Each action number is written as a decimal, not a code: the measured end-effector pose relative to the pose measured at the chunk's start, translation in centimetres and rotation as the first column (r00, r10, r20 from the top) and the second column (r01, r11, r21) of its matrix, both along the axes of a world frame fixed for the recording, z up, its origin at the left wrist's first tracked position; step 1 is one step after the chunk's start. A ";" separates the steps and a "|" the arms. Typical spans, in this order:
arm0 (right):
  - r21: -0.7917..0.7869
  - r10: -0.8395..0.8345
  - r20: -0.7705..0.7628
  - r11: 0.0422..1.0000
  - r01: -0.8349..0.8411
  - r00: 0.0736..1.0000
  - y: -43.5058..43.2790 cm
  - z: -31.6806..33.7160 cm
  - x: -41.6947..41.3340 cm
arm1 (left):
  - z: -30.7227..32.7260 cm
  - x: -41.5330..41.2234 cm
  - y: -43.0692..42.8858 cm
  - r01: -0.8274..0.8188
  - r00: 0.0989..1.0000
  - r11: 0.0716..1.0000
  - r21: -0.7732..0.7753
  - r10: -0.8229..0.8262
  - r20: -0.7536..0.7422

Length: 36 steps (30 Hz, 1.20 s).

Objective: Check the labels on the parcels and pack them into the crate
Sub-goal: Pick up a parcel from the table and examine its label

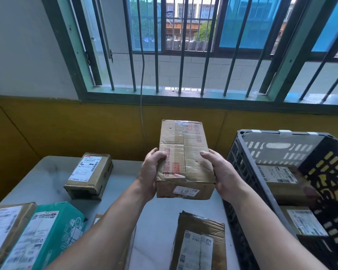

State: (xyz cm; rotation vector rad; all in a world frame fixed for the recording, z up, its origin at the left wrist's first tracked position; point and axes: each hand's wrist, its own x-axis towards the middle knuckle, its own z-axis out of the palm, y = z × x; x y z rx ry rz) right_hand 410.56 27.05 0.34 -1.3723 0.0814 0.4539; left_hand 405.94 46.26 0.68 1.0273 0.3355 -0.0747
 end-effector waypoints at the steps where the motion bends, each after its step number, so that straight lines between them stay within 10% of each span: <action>1: 0.001 0.004 0.006 1.000 -0.004 1.000 0.0 0.0 0.0 | 0.0 0.0 -0.1 0.003 1.000 1.000 0.003 -0.003 0.006; 36: -0.088 -0.045 0.291 0.993 0.073 0.956 1.1 0.6 -0.8 | -0.3 0.4 -0.1 -0.044 0.999 0.963 0.264 0.047 -0.008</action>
